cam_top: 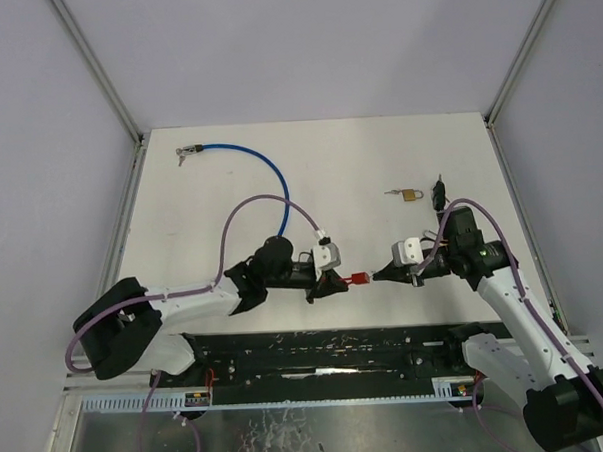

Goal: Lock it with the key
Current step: Lock the lock.

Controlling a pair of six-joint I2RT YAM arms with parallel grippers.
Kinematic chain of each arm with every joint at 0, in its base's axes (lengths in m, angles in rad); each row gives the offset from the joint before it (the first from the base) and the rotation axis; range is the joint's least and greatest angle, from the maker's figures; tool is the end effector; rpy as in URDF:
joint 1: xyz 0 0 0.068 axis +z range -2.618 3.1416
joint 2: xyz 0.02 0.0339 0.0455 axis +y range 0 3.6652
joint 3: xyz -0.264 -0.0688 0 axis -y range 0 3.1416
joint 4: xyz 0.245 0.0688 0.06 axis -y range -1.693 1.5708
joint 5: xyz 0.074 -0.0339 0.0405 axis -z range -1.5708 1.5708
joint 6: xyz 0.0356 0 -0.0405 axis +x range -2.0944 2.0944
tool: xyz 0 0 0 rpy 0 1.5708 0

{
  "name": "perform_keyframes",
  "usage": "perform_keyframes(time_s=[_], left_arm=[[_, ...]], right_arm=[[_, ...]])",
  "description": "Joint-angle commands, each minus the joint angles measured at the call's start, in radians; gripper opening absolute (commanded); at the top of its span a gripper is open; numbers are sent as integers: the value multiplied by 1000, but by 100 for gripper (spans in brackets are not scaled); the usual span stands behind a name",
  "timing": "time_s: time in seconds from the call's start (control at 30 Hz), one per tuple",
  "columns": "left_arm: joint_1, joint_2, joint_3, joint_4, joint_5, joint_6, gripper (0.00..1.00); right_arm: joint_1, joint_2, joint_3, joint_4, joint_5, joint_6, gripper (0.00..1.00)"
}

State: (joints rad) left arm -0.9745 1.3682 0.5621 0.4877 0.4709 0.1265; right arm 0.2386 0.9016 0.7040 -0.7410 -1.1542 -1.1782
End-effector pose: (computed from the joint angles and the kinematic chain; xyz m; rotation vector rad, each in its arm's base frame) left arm 0.1440 -0.2409 0.2038 1.3121 1.4891 -1.0095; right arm 0.1482 0.0696 0.2600 -1.5877 1.2135 0.8452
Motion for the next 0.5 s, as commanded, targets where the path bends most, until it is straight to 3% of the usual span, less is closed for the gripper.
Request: perform_keyframes(time_s=[0.0,0.03,0.1,0.17,0.23,0.27,0.33,0.37,0.4,0.47], left_arm=[[71,31,34,44,338,-216,0],[39,24,44,-12,215,-161,0],[-111,-4,36,-90,-219,46,0],[-239,-1,2,-46,-627,204,0],[-296,12,-27,34,-860,303,0],[-308,17,-43,60,-905,331,0],[-302,11,-61,78,-879,320,0],[-285,-3,-66,64,-788,270,0],[-243,-31,-63,30,-629,203,0],[-84,-78,-62,14,-152,44,0]], right_arm=[[-5,-18,14,9,8,2,0],[-5,-15,15,9,9,3,0],[-5,-14,18,12,7,15,0],[-8,-13,18,19,9,26,0],[-11,-9,20,33,11,53,0],[-12,-4,22,31,10,58,0],[-15,7,24,28,11,59,0],[-17,10,23,29,12,60,0],[-16,14,24,27,13,59,0],[-18,12,25,21,10,48,0]])
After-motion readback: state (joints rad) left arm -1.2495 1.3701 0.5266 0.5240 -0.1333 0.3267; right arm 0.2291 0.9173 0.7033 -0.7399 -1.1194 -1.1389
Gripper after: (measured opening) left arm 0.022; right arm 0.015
